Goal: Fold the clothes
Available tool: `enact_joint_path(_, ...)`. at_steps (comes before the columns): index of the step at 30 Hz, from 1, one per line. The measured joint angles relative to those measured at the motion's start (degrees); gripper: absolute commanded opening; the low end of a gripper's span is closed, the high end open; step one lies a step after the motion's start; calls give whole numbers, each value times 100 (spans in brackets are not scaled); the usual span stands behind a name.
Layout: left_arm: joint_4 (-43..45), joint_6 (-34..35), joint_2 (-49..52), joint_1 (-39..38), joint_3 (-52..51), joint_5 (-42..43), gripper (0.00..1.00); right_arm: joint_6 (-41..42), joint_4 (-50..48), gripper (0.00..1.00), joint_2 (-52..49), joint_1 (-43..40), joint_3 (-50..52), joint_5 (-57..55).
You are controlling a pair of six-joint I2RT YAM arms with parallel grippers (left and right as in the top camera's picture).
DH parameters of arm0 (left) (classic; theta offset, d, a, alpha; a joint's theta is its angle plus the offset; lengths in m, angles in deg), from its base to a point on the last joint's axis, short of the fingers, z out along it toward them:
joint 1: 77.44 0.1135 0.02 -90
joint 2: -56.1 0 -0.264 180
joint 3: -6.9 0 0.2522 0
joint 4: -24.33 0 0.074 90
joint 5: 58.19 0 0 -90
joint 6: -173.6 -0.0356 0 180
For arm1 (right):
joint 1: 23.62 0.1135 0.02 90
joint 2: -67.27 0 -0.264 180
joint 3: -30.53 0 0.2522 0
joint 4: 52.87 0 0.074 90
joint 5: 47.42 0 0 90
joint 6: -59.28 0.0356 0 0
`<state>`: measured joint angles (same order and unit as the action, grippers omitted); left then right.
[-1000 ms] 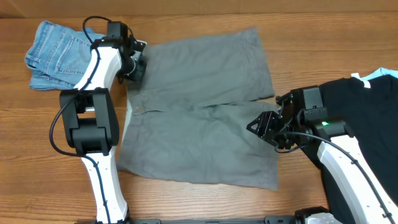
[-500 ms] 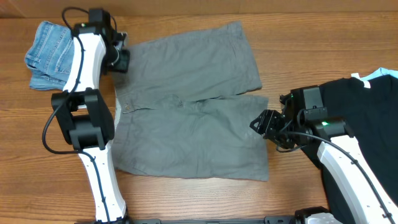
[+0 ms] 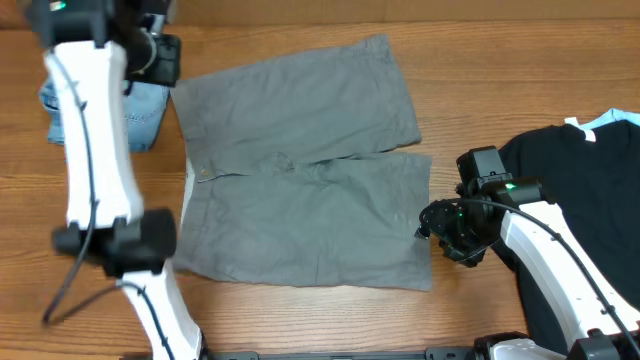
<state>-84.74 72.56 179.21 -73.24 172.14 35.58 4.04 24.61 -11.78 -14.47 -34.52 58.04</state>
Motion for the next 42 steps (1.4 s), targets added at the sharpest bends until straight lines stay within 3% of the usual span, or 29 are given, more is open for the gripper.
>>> enact_joint_path(6,-109,120,-1495,109,-505,9,52,24,203,69,0,0,0,44)
enact_joint_path(14,-94,507,-3167,570,-3560,7,54,-81,468,71,0,0,0,83)
enact_joint_path(21,1086,990,-3246,704,-6181,15,59,-175,507,71,0,0,2,87)
enact_joint_path(29,2264,1543,-3178,1596,-8518,382,59,-184,612,75,0,0,2,87)
enact_joint_path(30,2356,1563,-3178,1694,-8693,446,59,-181,610,75,0,0,2,85)
enact_joint_path(32,2625,1589,-3180,1943,-9062,610,45,-181,614,75,0,0,2,87)
enact_joint_path(34,2874,1681,-3180,2212,-9398,804,38,-179,616,75,0,0,2,87)
enact_joint_path(42,3504,1694,-3180,2734,-10308,1209,34,-181,616,75,0,0,2,83)
